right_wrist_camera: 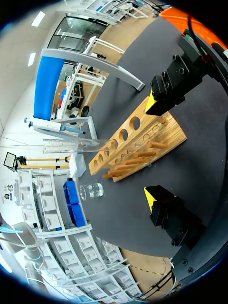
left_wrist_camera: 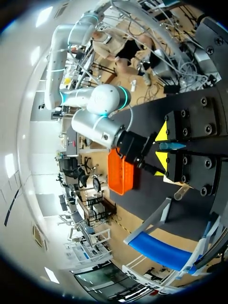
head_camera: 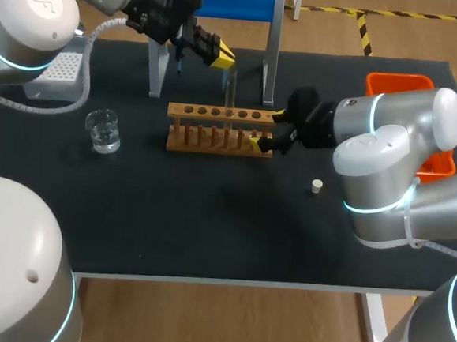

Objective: Invert the test tube, pick up the pipette, mount the tip to pipette, aspirate from beaker and dispense into the tube, eject the tip, return the pipette, and cap with the stopper.

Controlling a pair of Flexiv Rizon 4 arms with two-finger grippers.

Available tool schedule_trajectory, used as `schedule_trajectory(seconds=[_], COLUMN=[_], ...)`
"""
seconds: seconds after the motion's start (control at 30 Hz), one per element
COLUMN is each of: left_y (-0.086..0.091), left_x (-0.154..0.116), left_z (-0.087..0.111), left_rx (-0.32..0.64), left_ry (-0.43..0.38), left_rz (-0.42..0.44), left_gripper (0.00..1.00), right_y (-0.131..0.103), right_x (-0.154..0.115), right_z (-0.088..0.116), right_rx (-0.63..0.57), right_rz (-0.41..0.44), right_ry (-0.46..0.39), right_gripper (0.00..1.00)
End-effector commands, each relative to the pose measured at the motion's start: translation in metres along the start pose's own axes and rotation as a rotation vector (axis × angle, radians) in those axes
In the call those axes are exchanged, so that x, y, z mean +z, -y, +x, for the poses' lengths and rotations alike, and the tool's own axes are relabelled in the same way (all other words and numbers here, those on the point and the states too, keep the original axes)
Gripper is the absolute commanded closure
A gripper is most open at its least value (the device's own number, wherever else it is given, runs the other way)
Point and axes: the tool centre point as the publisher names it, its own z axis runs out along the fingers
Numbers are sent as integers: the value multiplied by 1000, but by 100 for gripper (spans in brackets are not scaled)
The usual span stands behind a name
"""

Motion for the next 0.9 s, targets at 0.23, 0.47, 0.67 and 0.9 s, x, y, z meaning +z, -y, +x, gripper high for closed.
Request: schedule_trajectory(seconds=[0.23, 0.47, 0.67, 0.9], left_y=[-3, -3, -3, -3], left_x=[1, 1, 1, 1], left_z=[3, 3, 3, 3], left_rx=[1, 1, 1, 1], left_ry=[7, 7, 7, 7], left_rz=[5, 5, 5, 5], left_gripper=[100, 100, 100, 100], right_y=[0, 6, 3, -15], right_x=[0, -21, -44, -74], right_z=[0, 6, 15, 26], right_rx=[0, -3, -34, -101], right_rz=[1, -37, -108, -236], right_ry=[-1, 6, -16, -119], right_gripper=[0, 0, 0, 0])
